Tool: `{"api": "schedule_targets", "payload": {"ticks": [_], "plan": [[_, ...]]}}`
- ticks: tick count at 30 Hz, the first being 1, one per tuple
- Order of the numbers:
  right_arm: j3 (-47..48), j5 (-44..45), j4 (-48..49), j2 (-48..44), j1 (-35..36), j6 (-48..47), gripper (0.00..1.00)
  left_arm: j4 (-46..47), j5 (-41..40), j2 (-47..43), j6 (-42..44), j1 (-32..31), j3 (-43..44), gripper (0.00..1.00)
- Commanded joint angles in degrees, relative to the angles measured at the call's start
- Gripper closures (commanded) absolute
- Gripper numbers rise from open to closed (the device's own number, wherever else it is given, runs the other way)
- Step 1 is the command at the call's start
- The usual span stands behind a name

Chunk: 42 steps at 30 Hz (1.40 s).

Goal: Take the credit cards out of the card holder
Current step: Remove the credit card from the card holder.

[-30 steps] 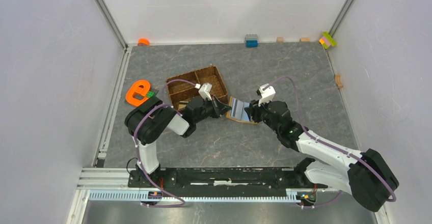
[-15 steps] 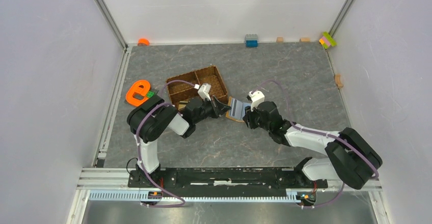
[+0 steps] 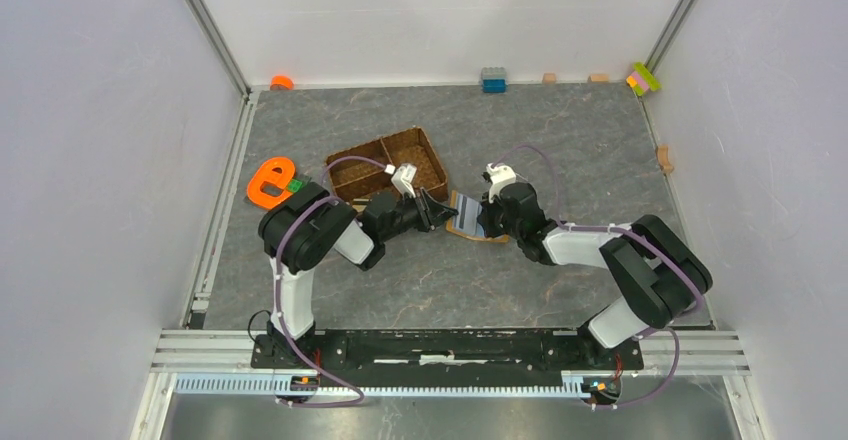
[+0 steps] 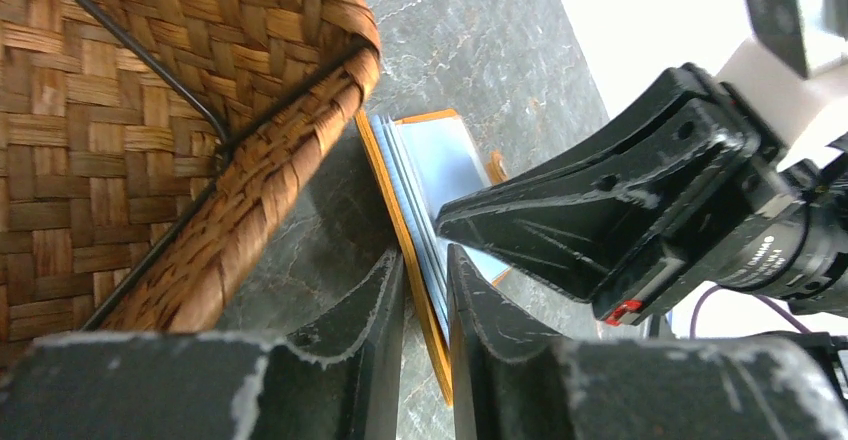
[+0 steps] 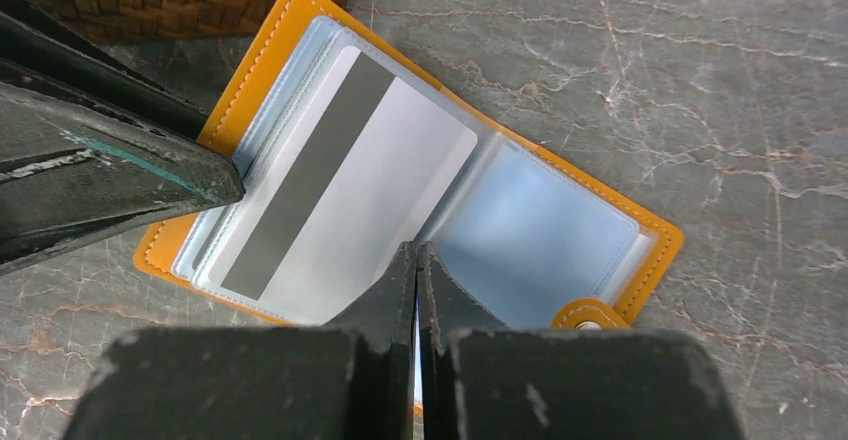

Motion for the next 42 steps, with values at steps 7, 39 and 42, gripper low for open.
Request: {"api": "schedule_targets", "payload": {"ticks": [7,39,42], "plan": [[2.72,-5.02,0.45,2.9,-0.07,-0.15,1.0,2.01,3.12,1.78,-0.85,0.78,3.05,0.65],[-12.24,-4.19,5.0,-22.6,-0.81,1.71,0.95,0.9,-1.94,-5.51,-2.49,-1.6,-2.22,0.98],[-12.01,-4.92,4.03,-25.23,-0.79,2.02,0.92,-2.58,-3.34,-8.72,-1.51,-1.84,-2.82,0.98]]}}
